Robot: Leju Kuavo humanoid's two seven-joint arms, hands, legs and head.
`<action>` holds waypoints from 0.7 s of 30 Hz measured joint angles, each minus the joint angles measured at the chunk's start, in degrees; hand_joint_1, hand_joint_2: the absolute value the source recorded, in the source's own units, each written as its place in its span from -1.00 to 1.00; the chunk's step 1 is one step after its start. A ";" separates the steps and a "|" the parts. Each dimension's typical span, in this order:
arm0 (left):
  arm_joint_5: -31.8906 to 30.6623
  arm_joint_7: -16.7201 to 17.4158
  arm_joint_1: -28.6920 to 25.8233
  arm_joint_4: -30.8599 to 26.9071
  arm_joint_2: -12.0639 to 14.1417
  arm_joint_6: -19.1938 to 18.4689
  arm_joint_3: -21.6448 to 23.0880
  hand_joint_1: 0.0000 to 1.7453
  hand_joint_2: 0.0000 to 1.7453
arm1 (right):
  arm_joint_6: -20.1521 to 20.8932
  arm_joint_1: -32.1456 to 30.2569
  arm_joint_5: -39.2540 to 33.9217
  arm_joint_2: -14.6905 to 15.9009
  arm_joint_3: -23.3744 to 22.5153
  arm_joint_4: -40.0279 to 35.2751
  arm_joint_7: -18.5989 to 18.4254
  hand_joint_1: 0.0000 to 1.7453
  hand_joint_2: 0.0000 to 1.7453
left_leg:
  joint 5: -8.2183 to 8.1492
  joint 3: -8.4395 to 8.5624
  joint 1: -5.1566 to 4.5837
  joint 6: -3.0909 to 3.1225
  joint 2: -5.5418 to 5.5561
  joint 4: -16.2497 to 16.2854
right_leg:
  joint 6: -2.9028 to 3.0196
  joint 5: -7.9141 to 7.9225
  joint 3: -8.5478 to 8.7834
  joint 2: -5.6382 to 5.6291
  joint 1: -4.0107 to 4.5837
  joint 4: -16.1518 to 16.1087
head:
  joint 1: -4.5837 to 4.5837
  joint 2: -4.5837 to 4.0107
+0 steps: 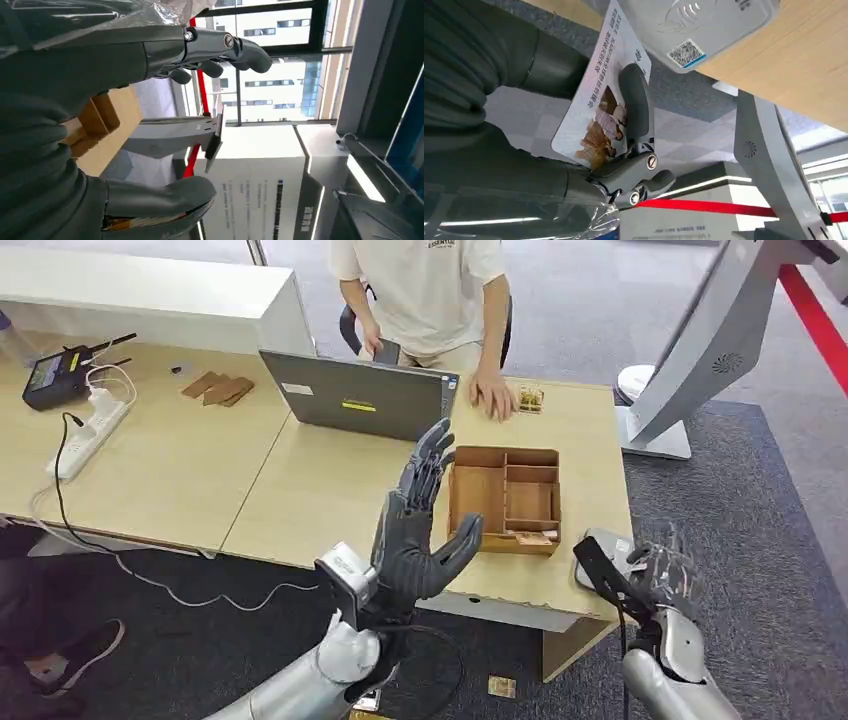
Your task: Pass the card to the sensor for recognition and then transmit it.
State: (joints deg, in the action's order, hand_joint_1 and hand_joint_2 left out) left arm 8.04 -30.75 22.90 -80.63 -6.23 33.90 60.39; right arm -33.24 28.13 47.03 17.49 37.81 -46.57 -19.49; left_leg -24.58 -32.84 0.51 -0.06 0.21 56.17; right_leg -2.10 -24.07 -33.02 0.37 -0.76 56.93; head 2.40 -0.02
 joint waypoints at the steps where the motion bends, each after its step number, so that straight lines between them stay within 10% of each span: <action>1: 0.00 -0.13 0.00 0.00 0.00 -0.02 0.00 -1.00 1.00 | -0.90 0.01 0.72 0.20 -0.07 -0.63 -0.50 1.00 1.00 | 0.00 0.00 0.00 0.00 0.00 0.00 | 0.00 0.00 0.00 0.00 0.00 0.00 | 0.00 0.00; 21: -2.05 -0.74 -0.05 2.01 -1.11 -3.93 -0.22 -1.00 1.00 | 7.08 8.34 12.72 6.29 -4.92 -26.91 -3.92 1.00 1.00 | 0.00 -0.03 -0.01 0.00 -0.01 0.00 | 0.00 0.01 0.01 0.00 -0.01 0.00 | 0.00 0.00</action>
State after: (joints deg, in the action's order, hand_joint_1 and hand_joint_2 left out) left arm 5.99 -31.50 22.85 -78.62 -7.34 29.97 60.17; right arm -26.16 36.48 59.76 23.78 32.90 -73.48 -23.41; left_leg -24.58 -32.87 0.50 -0.06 0.20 56.17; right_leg -2.10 -24.07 -33.01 0.37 -0.77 56.93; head 2.40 -0.02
